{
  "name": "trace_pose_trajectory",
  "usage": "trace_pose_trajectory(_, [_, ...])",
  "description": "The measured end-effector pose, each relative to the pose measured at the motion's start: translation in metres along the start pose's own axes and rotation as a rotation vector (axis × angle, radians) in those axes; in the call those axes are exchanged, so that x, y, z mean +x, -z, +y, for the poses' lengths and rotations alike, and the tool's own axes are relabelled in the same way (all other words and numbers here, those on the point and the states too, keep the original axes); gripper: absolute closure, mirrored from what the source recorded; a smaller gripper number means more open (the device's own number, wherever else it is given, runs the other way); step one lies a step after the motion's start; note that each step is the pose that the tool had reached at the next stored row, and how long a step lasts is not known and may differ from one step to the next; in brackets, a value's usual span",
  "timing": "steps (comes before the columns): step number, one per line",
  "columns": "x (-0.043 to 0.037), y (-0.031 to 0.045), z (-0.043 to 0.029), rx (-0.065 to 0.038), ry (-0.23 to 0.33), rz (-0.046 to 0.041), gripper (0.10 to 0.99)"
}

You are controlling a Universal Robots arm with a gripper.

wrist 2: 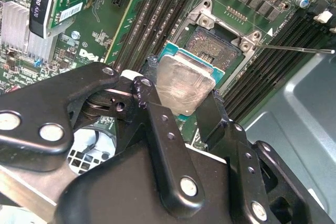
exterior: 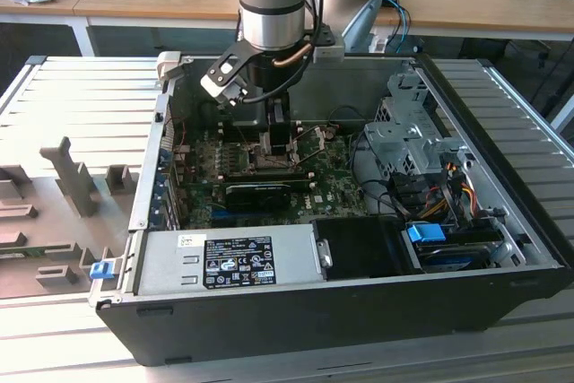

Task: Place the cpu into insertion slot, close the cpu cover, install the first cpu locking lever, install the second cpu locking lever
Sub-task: 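Place the cpu into insertion slot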

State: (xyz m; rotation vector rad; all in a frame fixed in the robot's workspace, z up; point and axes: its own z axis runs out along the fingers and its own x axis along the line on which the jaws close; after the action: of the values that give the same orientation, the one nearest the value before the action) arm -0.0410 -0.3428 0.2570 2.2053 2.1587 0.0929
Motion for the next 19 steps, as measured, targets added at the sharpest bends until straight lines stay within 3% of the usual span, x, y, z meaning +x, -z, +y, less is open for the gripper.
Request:
trace_pose_trajectory(6, [0.0006,-0.0033,-0.0004,0.0,0.0,0.0003,0.553])
trace_pose_trajectory(8, [0.0067,-0.0079,-0.0009,0.0,-0.001,0.0,0.553])
trace_pose_trajectory(17, [0.0167,-0.0255,-0.0027,0.0,0.001,-0.0001,0.553])
trace_pose_trajectory(19, [0.0203,-0.0304,-0.0059,0.0,0.001,0.0002,0.553])
